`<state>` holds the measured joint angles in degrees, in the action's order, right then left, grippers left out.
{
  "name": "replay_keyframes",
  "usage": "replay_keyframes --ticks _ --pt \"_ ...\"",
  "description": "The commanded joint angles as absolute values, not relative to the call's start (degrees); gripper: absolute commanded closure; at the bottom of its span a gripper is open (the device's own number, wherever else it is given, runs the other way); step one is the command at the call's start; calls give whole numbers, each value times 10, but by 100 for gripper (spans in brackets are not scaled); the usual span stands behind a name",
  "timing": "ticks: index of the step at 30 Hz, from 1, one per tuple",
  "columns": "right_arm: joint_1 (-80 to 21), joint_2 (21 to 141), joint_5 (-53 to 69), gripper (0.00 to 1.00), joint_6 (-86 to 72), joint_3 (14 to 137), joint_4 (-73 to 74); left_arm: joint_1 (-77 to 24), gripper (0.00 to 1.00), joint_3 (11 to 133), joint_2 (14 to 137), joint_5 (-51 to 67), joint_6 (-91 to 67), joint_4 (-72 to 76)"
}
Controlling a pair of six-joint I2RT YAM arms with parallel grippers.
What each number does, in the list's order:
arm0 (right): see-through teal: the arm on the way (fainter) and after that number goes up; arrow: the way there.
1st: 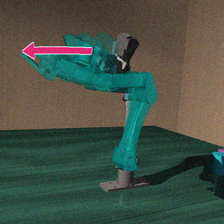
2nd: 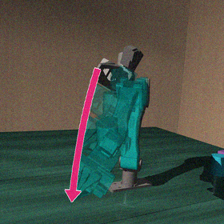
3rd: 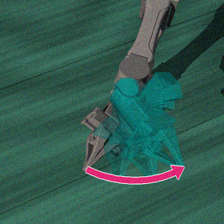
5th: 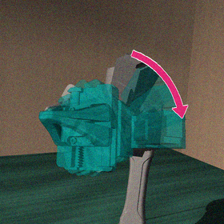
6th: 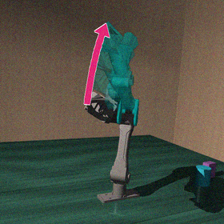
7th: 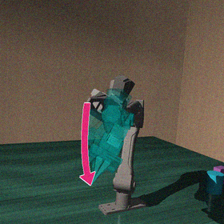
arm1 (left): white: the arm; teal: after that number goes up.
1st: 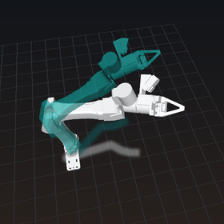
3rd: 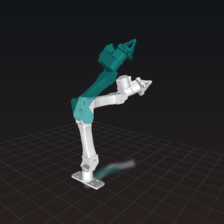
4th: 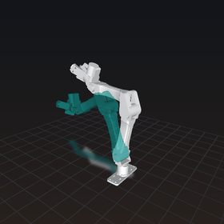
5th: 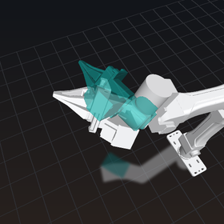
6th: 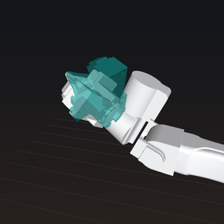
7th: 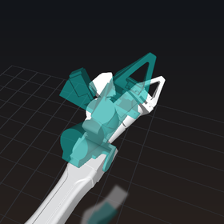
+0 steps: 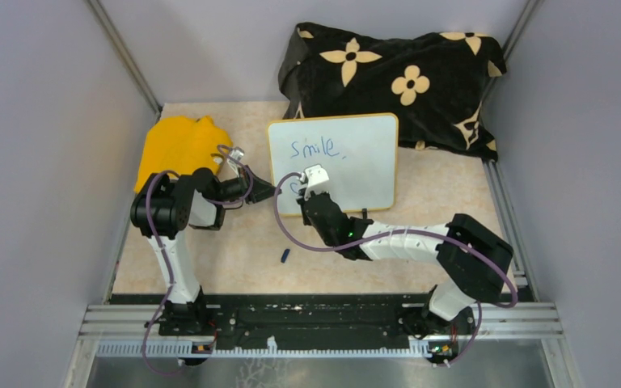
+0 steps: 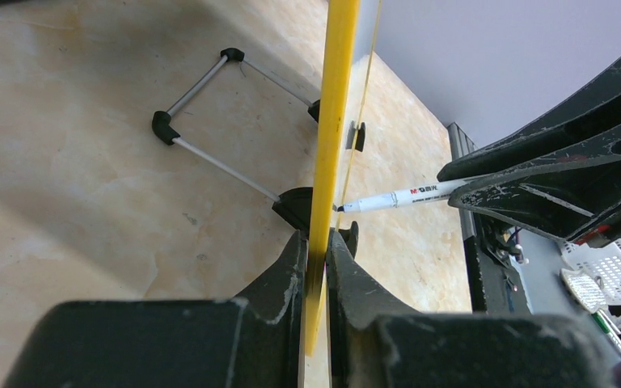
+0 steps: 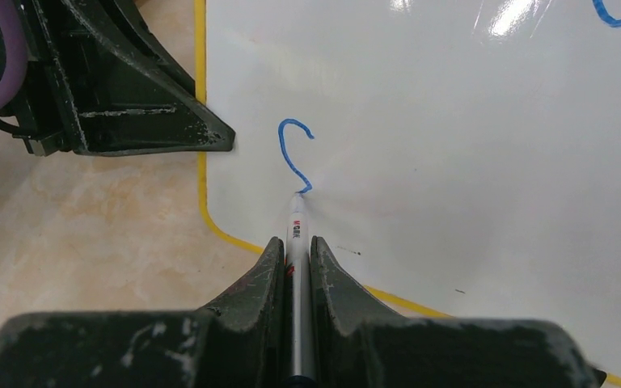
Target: Write a sentence on the whiteboard
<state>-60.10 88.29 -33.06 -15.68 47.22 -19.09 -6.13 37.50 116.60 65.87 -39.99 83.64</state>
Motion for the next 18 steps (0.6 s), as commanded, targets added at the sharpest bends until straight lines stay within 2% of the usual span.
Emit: replay_keyframes --ticks 1,12,18 --pt "-599 893 -314 100 -162 494 -212 -68 100 381 1175 658 -392 823" --pt "-602 924 -299 100 -170 530 -216 -68 100 381 1175 658 -391 822" --pt "-603 890 -306 100 -168 507 -211 -68 100 381 1175 658 -391 820"
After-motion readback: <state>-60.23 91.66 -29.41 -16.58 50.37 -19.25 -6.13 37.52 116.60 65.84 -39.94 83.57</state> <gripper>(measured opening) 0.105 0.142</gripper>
